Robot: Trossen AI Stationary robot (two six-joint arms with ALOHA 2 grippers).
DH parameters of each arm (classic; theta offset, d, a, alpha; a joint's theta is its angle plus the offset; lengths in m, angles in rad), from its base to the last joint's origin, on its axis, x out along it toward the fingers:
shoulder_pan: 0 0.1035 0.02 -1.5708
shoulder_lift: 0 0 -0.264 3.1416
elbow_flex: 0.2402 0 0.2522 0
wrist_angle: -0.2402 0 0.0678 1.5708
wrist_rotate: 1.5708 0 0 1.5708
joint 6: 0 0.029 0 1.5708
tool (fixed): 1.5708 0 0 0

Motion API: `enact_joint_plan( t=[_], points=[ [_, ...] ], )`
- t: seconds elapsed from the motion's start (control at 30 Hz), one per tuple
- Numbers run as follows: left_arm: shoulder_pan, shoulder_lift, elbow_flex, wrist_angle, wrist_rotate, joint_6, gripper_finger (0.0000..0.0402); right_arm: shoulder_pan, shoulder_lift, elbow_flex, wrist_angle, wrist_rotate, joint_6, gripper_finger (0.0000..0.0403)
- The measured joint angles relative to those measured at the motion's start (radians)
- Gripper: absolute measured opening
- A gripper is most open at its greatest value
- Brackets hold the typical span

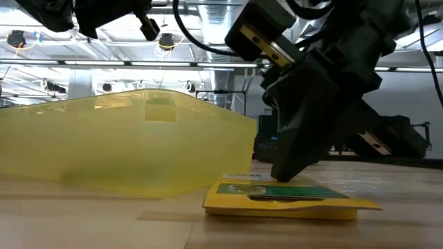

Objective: Pick & Place School Supplies
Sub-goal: Put the pack of crayon into the yellow bin

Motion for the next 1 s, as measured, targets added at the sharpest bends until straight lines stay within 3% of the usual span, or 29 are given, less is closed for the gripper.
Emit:
enact_joint_plan(
  t=[0.27, 0.67, 1.0],
  points=[
    [0.000, 0.000, 0.000, -0.002, 0.009, 0.000, 0.0030, -0.074, -0.007, -0.048, 0.007, -0.071, -0.045, 0.0000],
    [0.000, 0.000, 0.000, -0.010, 0.055, 0.001, 0.0030, -0.282, -0.009, -0.048, -0.105, -0.169, -0.350, 0.0000],
    [0.000, 0.000, 0.000, -0.011, 0.054, 0.001, 0.0030, -0.482, -0.039, -0.051, -0.192, -0.156, -0.610, 0.0000]
  ],
)
